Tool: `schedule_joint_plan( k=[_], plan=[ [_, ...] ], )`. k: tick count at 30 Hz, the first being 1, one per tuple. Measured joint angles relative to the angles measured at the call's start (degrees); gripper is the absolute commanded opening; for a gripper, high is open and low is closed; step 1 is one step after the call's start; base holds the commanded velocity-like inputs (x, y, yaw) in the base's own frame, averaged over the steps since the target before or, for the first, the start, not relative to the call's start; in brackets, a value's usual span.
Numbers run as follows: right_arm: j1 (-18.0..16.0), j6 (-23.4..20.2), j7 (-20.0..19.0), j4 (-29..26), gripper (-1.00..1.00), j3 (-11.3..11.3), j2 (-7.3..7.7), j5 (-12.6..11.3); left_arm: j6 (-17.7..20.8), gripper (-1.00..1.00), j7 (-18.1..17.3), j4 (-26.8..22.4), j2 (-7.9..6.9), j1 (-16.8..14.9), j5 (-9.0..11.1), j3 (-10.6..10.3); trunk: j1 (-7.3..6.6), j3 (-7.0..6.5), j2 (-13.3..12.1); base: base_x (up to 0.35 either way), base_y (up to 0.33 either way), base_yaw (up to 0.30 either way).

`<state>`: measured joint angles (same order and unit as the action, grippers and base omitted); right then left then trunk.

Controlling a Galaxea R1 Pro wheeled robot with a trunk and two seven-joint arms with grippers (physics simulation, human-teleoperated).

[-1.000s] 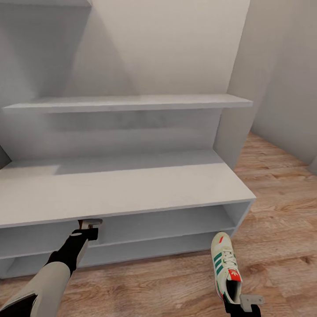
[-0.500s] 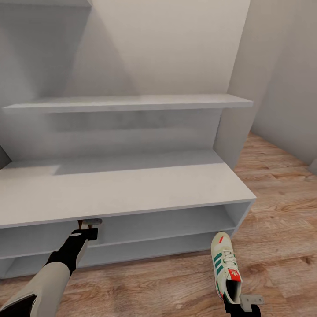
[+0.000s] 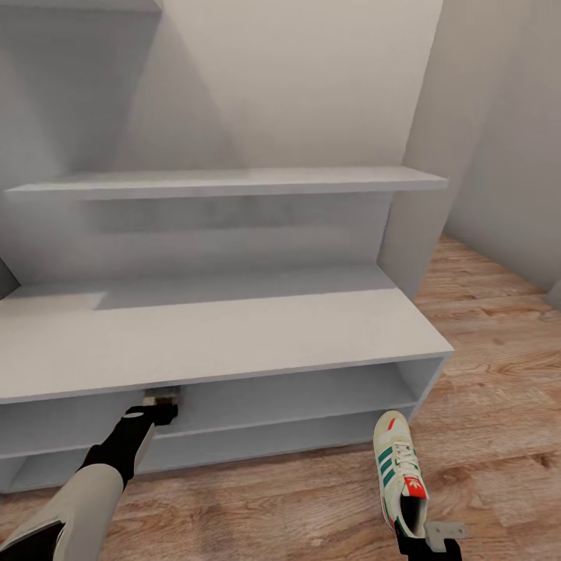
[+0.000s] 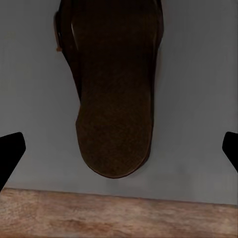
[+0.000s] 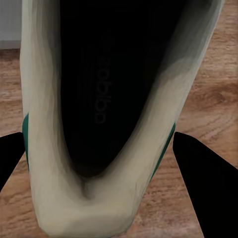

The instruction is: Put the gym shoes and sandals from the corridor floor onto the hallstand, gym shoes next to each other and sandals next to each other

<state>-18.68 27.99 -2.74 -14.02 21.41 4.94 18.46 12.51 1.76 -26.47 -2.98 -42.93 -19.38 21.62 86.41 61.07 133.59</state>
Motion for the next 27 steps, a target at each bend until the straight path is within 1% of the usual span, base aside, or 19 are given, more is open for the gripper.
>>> schedule_joint_plan(
  k=[5, 13, 27],
  plan=[
    [0.0, 0.0, 0.0, 0.0, -1.0, 0.0, 0.0, 0.0, 0.0, 1.0, 0.0, 0.0, 0.03, 0.0, 0.0, 0.0, 0.01, 0.0, 0.0, -0.08, 0.0, 0.0],
    [0.0, 0.0, 0.0, 0.0, -1.0, 0.0, 0.0, 0.0, 0.0, 1.0, 0.0, 0.0, 0.04, 0.2, 0.0, 0.0, 0.03, 0.0, 0.0, -0.289, -0.036, 0.0],
    [0.0, 0.0, 0.0, 0.0, -1.0, 0.0, 0.0, 0.0, -0.2, 1.0, 0.0, 0.0, 0.13, 0.4, 0.2, 0.0, 0.03, 0.0, 0.0, -0.296, -0.176, 0.0]
  ],
)
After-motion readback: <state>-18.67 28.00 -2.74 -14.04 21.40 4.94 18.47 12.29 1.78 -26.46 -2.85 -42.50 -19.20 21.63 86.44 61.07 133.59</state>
